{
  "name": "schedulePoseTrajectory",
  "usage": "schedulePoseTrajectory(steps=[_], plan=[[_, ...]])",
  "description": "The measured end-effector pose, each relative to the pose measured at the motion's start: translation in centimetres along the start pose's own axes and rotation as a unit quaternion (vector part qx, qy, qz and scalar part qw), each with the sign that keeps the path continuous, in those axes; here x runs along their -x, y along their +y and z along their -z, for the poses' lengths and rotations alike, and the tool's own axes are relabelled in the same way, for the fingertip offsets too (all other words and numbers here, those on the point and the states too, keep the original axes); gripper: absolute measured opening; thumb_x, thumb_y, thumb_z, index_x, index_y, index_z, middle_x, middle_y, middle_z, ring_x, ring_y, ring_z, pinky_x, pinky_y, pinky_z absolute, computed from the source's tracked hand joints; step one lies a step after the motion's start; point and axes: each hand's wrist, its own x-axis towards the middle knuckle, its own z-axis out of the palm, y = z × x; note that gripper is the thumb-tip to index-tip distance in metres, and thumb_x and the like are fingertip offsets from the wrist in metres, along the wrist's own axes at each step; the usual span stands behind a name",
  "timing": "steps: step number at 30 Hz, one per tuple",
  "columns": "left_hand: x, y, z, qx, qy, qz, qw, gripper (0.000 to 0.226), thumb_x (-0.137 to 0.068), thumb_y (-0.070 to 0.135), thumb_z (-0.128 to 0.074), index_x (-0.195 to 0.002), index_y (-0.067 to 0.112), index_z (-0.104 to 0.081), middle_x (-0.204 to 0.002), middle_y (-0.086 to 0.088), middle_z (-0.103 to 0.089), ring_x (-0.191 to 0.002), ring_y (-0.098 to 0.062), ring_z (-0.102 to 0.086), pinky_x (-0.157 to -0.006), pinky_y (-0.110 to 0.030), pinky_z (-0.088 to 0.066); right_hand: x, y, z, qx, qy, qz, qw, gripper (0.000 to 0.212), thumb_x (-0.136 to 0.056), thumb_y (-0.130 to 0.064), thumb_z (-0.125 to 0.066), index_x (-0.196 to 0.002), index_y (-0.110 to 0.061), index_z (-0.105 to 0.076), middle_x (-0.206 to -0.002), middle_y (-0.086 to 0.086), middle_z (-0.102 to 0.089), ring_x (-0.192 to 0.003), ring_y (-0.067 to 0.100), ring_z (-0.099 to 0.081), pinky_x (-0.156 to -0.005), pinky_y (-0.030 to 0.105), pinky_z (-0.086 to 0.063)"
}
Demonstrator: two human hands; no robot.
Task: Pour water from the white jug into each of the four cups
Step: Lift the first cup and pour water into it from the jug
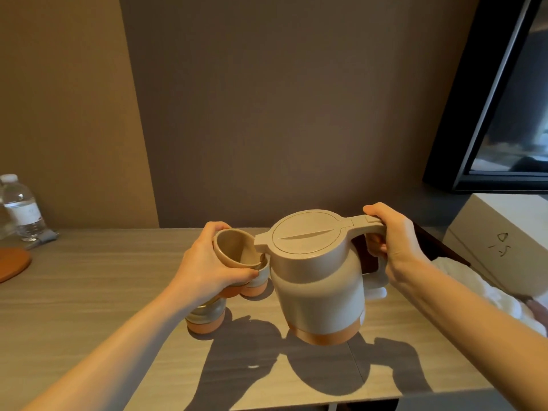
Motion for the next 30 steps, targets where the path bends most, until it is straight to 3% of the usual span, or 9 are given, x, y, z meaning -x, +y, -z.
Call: schedulePoseTrajectory(steps=[15, 24, 30], plan=[[1.3, -0.3, -0.2, -0.029, -0.026, -0.016, 0.999, 0.091, -0.043, 0.051, -0.092, -0.116, 0.046, -0.038, -0.103, 0.031, -0.049, -0.092, -0.004, -0.053, -0.062, -0.012, -0.043, 0.6, 1.1, 0.3, 0.026, -0.01, -0.022, 0.999, 0.035, -0.07, -0.039, -0.063, -0.039, -0.022, -0.06, -0.048, -0.004, -0.058, -0.039, 0.006, -0.048, -0.04, 0.017, -0.039], [1.3, -0.4, -0.4, -0.032, -0.023, -0.007, 0.999, 0.089, -0.045, 0.048, -0.092, -0.116, 0.044, -0.038, -0.101, 0.031, -0.047, -0.09, -0.005, -0.053, -0.059, -0.01, -0.04, 0.8, 1.5, 0.3, 0.037, -0.012, -0.025, 0.999, 0.038, -0.073, -0.039, -0.063, -0.039, -0.022, -0.062, -0.046, -0.006, -0.059, -0.037, 0.004, -0.05, -0.046, 0.02, -0.038], [1.4, -0.5, -0.6, -0.031, -0.029, -0.003, 0.999, 0.09, -0.045, 0.048, -0.092, -0.118, 0.043, -0.039, -0.103, 0.025, -0.05, -0.094, -0.009, -0.054, -0.061, -0.012, -0.042, 1.0, 1.7, 0.2, 0.014, -0.025, -0.03, 0.999, 0.038, -0.074, -0.032, -0.063, -0.037, -0.021, -0.058, -0.043, -0.006, -0.052, -0.033, 0.005, -0.038, -0.037, 0.016, -0.031]])
